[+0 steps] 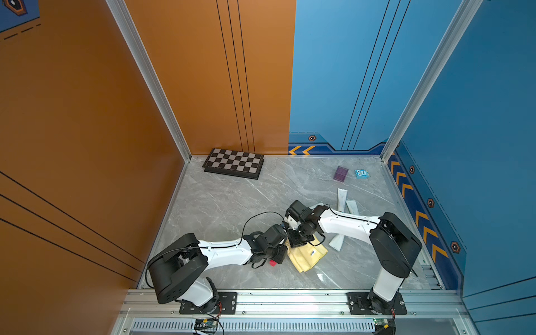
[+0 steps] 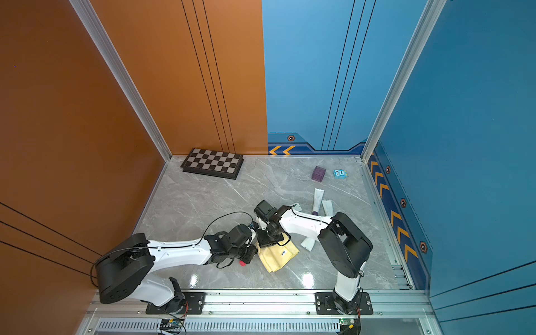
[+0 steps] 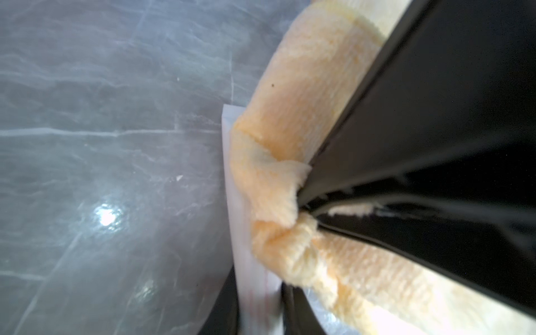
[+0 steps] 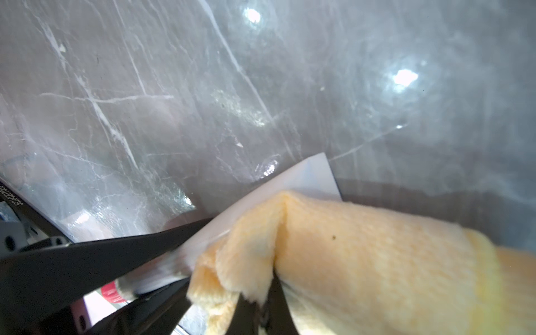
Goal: Wipe the surface of the toothpaste tube
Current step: Wipe the dirt from the toothpaste tube.
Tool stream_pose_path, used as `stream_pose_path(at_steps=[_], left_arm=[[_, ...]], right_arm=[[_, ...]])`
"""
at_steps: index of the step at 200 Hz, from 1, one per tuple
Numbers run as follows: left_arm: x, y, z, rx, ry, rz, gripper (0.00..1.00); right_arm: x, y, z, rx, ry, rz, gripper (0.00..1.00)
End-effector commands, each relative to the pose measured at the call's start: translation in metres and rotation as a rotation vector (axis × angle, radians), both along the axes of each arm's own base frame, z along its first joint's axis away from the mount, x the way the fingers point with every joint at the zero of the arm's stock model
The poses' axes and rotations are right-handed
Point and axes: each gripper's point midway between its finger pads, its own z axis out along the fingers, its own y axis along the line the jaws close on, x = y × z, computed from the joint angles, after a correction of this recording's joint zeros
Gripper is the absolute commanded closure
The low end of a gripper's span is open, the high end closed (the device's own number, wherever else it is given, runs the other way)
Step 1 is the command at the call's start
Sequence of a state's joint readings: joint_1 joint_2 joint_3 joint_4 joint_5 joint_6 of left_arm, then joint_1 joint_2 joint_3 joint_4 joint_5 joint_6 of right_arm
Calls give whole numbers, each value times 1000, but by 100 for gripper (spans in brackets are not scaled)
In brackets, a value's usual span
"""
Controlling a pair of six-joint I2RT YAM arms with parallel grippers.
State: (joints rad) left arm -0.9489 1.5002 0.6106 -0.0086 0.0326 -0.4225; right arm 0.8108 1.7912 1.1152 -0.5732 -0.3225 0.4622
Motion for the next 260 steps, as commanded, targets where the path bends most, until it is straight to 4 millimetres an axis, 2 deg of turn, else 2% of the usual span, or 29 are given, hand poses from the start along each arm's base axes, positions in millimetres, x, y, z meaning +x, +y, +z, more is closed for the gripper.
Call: stream_pose_path(at_steps=[1, 21, 47, 66, 82, 94, 127, 165, 230, 260], left_arm=[[-35, 25, -42, 167, 70, -154, 78], [-35, 24, -43, 167, 71, -155, 78], [-36, 23, -42, 170, 64, -160, 78], [-37, 22, -42, 175, 57, -166, 77], [-39, 21, -43, 179, 58, -176, 77], [-41, 20, -43, 179, 57, -183, 77], [-49, 17, -43, 190, 48, -203, 76], [-57, 18, -45, 212, 36, -215, 76], [-61, 17, -54, 248, 43, -223, 84], [-61, 18, -55, 258, 41, -222, 84]], right_arm=[[14, -50, -51, -211, -11, -79, 100], [20, -50, -37, -153, -7, -96, 100], [26, -42, 1, 52, 41, -125, 100], [35, -56, 24, 65, 3, -155, 100], [42, -70, 34, 29, -38, -180, 100], [44, -71, 40, 45, -45, -184, 100], [37, -58, 38, 93, -8, -159, 100], [30, -50, 26, 102, 26, -135, 100], [2, -28, 6, 101, 98, -62, 100], [-11, -40, -16, 20, 130, -59, 100]])
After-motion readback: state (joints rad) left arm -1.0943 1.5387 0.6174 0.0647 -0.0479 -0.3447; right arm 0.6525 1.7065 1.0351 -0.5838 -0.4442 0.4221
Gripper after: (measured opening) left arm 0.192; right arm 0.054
